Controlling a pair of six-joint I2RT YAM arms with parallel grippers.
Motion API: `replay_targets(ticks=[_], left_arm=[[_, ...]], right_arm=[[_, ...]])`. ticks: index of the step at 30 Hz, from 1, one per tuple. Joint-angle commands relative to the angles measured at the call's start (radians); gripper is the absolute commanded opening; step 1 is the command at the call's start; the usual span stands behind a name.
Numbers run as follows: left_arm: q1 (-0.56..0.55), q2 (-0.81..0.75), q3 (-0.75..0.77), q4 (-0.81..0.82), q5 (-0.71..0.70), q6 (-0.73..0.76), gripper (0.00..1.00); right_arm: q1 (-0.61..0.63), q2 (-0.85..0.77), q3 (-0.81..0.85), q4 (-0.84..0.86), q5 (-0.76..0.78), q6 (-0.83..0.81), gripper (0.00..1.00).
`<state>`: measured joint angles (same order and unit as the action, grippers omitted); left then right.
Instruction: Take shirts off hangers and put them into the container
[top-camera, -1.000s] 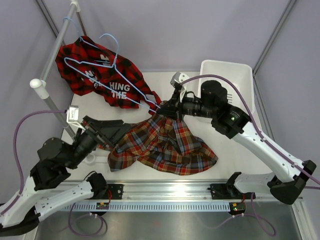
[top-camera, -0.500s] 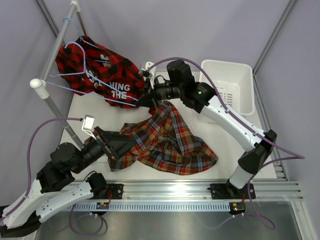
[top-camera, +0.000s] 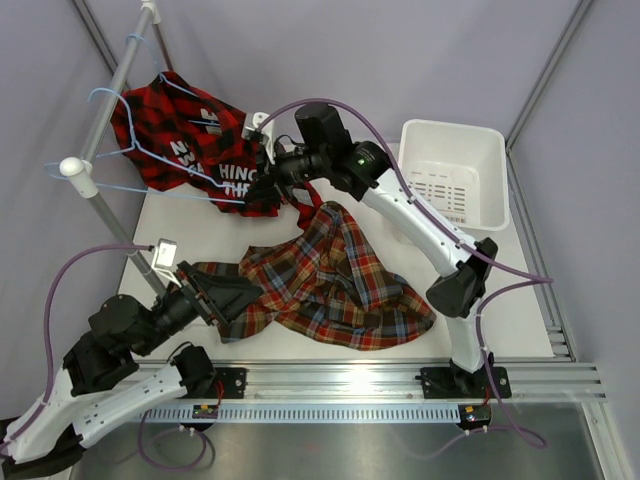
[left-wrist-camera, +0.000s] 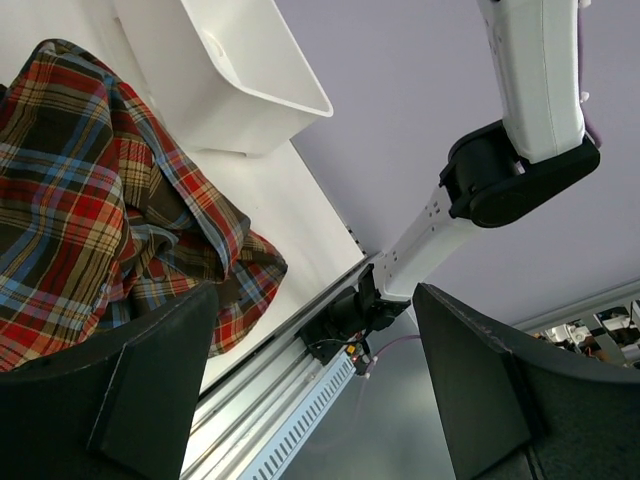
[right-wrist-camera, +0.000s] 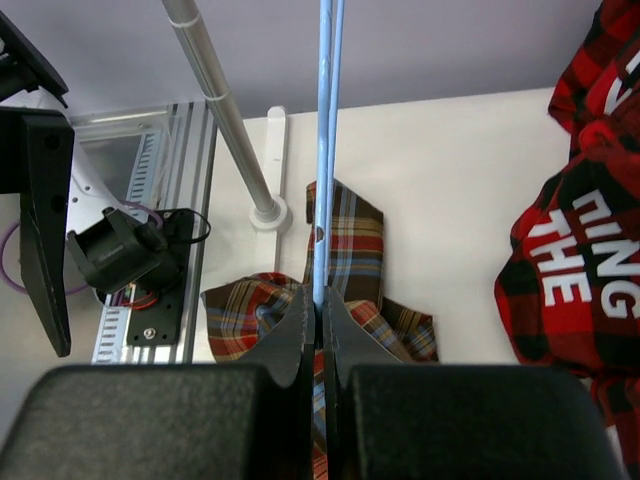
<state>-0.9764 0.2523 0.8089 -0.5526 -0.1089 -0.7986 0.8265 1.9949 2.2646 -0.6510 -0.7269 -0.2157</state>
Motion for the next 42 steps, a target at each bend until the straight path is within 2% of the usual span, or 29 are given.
replay_targets(ticks=[1, 13, 19, 20, 23, 24, 26, 28, 31, 35, 36, 39, 42], left_arm=[[-0.001, -0.008, 0.016, -0.010, -0.002, -0.007, 0.84], [0.001, -0.031, 0.027, -0.027, -0.008, -0.008, 0.84], [-0.001, -0.051, 0.013, -0.033, -0.015, -0.011, 0.85], [-0.001, -0.053, 0.013, -0.033, -0.017, -0.011, 0.85], [-0.001, -0.064, 0.006, -0.029, -0.017, -0.013, 0.86], [-0.001, -0.067, 0.006, -0.029, -0.020, -0.014, 0.86], [-0.001, -0.077, -0.002, -0.021, -0.017, -0.013, 0.86], [-0.001, -0.087, -0.010, -0.021, -0.023, -0.011, 0.86], [-0.001, -0.107, -0.030, -0.007, -0.025, -0.013, 0.87], [0.001, -0.111, -0.043, 0.013, -0.009, -0.010, 0.88], [-0.001, -0.111, -0.043, 0.011, -0.006, -0.010, 0.88], [-0.001, -0.114, -0.048, 0.017, 0.002, -0.014, 0.89], [-0.001, -0.122, -0.054, 0.025, 0.009, -0.022, 0.89]], right_arm=[[0.017, 0.047, 0.142, -0.067, -0.055, -0.036, 0.00], [0.022, 0.200, 0.279, -0.110, -0.085, -0.030, 0.00], [0.023, 0.211, 0.256, -0.110, -0.078, -0.033, 0.00], [0.025, 0.199, 0.245, -0.104, -0.057, -0.027, 0.19], [0.028, 0.154, 0.204, -0.076, 0.006, -0.011, 0.51], [0.026, 0.136, 0.185, -0.065, 0.033, -0.001, 0.67], [0.026, 0.041, 0.075, 0.008, 0.172, 0.031, 0.79], [0.025, -0.036, -0.087, 0.086, 0.278, 0.051, 0.98], [0.014, -0.132, -0.242, 0.108, 0.478, 0.094, 0.99], [-0.044, -0.218, -0.442, 0.126, 0.709, 0.232, 0.99], [-0.055, -0.235, -0.542, 0.151, 0.728, 0.261, 0.99], [-0.087, -0.265, -0.687, 0.174, 0.793, 0.335, 0.99], [-0.095, -0.249, -0.769, 0.182, 0.857, 0.377, 0.99]])
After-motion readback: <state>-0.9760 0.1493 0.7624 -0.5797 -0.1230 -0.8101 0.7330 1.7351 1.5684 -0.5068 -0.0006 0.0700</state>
